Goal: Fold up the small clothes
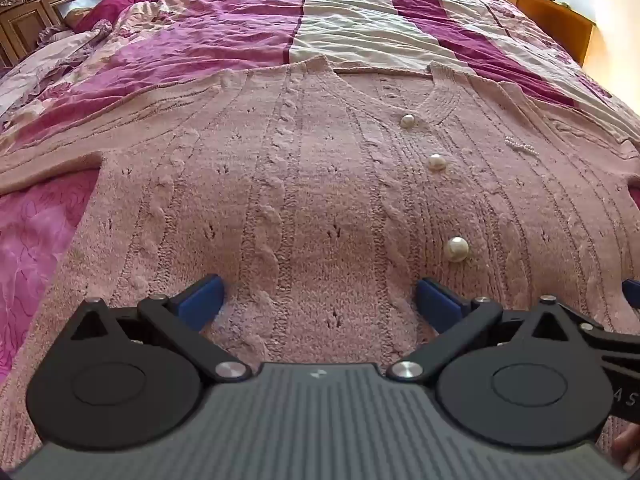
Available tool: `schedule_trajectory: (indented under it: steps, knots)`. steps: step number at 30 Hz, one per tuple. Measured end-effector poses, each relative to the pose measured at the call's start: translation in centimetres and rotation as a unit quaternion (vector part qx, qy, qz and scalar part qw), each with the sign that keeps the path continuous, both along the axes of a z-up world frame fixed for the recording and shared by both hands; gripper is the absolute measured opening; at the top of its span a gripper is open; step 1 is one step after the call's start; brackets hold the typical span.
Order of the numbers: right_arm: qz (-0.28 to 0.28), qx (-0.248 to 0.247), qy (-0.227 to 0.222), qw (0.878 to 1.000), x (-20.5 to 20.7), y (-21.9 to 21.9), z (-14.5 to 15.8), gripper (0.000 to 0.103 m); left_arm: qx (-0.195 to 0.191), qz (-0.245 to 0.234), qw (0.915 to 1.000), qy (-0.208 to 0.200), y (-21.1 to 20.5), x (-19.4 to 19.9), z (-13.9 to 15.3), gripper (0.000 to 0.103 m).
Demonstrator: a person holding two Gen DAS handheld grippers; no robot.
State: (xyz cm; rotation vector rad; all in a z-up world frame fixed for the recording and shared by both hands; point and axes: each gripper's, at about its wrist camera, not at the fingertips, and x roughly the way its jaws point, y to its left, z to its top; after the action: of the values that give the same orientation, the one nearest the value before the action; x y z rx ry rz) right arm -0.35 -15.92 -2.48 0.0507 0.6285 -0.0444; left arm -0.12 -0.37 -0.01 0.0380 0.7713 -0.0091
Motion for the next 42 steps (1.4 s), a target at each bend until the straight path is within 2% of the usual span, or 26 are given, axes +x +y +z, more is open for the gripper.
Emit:
schedule_trajectory:
  steps: [1,2,9,14,42]
  knots:
    - [0.0,0.001,0.0,1.0,0.0,0.0,0.0,0.103,0.002,0.0,1.0,-0.002,-0.2,-0.1,0.0,0.103]
    - [0.0,0.001,0.001,1.0,-0.1,0.0,0.0,0.103,-0.013,-0.001,0.9999,-0.003,0.1,-0.1,0.0,0.103]
    - [-0.001,0.009,0.004,1.0,-0.1,0.1,-0.2,0.103,-0.011,0.0,0.9997,-0.023,0.0,-1.3,-0.1,0.103]
    - [-0.002,0.004,-0.004,1.0,-0.2,0.0,-0.1,0.103,-0.015,-0.006,0.9999,-0.005,0.3,-0.5,0.1,0.103]
    - [-0.004,-0.007,-0.002,1.0,-0.2,0.4,-0.4,0.103,-0.003,-0.017,0.9998,-0.001,0.1,0.0,-0.3,0.103]
